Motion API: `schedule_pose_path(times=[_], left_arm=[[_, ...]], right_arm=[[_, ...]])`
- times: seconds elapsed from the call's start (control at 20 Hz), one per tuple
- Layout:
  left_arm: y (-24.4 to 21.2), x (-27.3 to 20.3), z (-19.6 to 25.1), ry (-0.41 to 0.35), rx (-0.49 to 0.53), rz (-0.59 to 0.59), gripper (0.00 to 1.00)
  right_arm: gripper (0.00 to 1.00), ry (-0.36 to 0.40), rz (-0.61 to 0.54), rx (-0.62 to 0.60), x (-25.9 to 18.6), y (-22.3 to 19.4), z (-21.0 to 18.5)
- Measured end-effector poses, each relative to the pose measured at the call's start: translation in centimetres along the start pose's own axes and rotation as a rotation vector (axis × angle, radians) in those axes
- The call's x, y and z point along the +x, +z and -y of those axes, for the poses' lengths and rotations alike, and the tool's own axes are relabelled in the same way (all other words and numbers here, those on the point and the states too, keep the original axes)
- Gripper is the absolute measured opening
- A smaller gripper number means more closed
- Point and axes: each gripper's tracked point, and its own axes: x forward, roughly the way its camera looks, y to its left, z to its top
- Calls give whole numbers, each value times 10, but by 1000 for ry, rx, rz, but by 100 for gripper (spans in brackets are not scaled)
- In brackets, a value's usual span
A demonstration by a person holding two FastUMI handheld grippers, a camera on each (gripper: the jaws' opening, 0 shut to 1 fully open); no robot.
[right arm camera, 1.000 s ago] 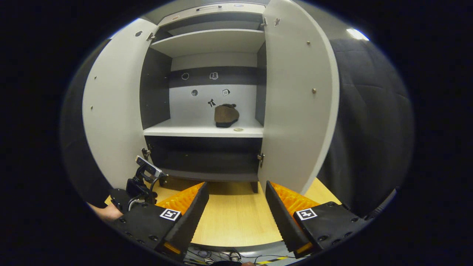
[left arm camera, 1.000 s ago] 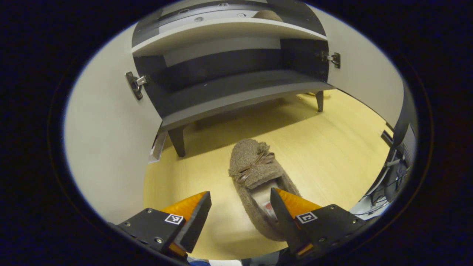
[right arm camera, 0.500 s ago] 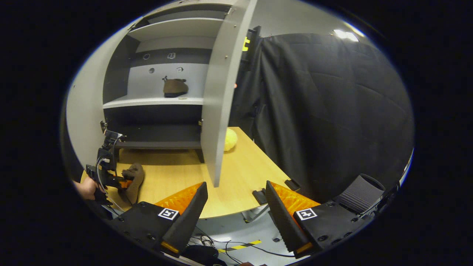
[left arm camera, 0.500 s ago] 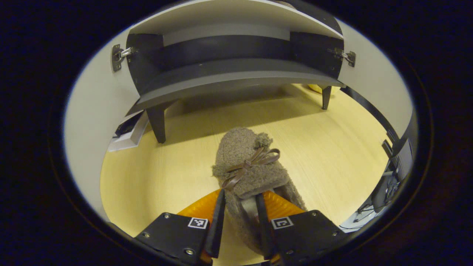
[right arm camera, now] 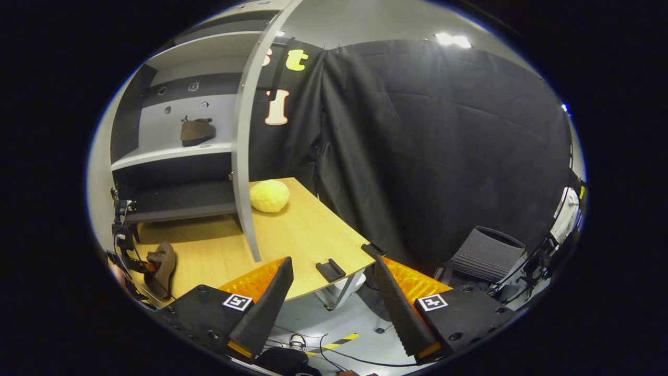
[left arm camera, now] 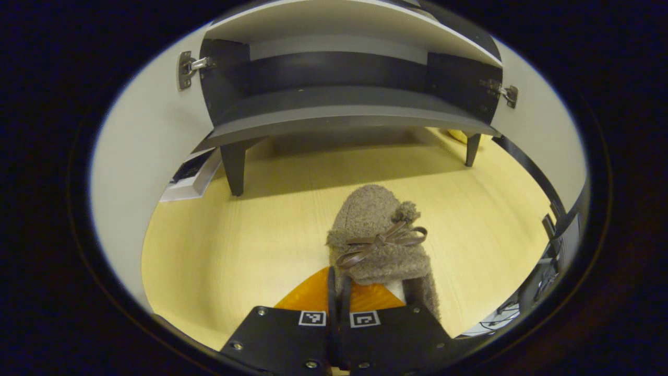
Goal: Grab one shoe with the right hand and put it into the shoe cabinet, grab the other shoe with the left hand and put it into the shoe cabinet; then close the right door with the right hand and the left door with the left hand.
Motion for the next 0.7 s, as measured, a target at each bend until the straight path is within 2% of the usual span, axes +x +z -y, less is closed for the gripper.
schedule_pose_path(times=[0.05,0.1,0.15,0.2,0.25,0.55,0.7], left_arm=[[1,-1,-2,4,2,1,7],[0,-4,-2,4,-7,-2,2],[0,-6,-1,5,-23,-6,2],[2,-9,-2,11,-38,-7,7],[6,-12,-5,18,-48,-9,2],[38,-43,-27,44,-122,29,2],[49,-55,-44,71,-172,66,2]], right_arm=[[99,-9,15,0,3,8,4],[99,-16,27,0,5,14,9],[98,-18,36,1,10,21,12],[98,-18,43,3,15,26,16],[98,-14,49,8,19,32,18],[98,40,85,32,60,63,24],[98,97,102,55,81,77,20]])
